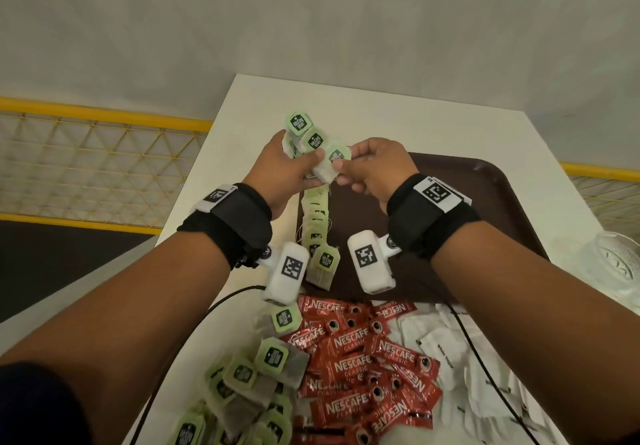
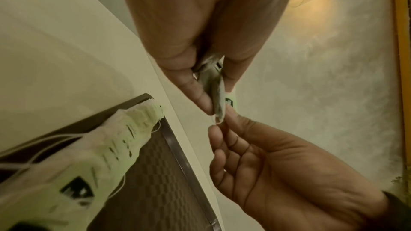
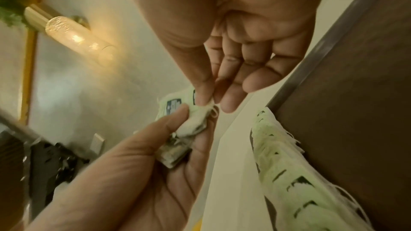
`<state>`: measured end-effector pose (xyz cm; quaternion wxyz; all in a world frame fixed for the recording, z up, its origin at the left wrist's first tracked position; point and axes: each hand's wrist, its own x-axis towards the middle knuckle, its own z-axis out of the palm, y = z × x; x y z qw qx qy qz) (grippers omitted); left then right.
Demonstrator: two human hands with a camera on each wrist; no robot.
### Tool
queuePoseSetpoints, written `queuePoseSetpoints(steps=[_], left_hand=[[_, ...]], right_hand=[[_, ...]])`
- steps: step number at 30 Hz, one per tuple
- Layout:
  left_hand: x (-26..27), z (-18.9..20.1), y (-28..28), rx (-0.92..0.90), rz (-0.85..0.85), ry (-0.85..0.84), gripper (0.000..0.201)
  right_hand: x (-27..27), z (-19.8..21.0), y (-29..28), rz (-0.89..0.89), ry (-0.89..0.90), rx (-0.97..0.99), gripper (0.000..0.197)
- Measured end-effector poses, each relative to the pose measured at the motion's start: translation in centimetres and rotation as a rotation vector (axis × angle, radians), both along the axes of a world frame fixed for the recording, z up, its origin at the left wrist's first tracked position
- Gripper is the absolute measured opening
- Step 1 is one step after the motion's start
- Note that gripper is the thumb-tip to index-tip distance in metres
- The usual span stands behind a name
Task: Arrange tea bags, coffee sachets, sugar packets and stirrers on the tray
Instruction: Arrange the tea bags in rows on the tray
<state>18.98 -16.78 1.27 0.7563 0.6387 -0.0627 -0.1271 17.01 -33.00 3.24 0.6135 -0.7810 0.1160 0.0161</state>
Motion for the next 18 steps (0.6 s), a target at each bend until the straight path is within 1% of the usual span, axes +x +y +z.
queuePoseSetpoints(steps=[3,5,8,10,13,15,18], left_hand=[[1.3,-0.1,-0.1,-0.008,0.051,0.014,0.017],[2.4,-0.2,0.2,0.003,0.093,0.035,0.017],[3.8,-0.3,0.9,0.068,0.126,0.075,0.023],[4.5,-0.6,1.3,0.109,0.126,0.087,0.024],[5.3,-1.1,1.6,0.144,0.110,0.102,0.029],[5.7,-1.4,1.7,0.156,0.102,0.109,0.033],[6.1,-1.8,1.8,0.157,0.107,0.118,0.031]], right_hand=[[1.6,-0.4,-0.9,-0.029,0.027,0.088,0.019],[3.0,-0.7,-1.8,-0.032,0.053,0.065,0.016],[5.3,-1.2,-3.0,-0.019,0.113,-0.116,0.014],[6.6,-1.7,-3.5,0.022,0.149,-0.256,0.014],[8.6,-2.4,-3.5,0.106,0.185,-0.457,0.007],[9.7,-2.9,-3.4,0.139,0.198,-0.524,0.008],[11.0,-3.4,-3.2,0.146,0.218,-0.553,0.011]])
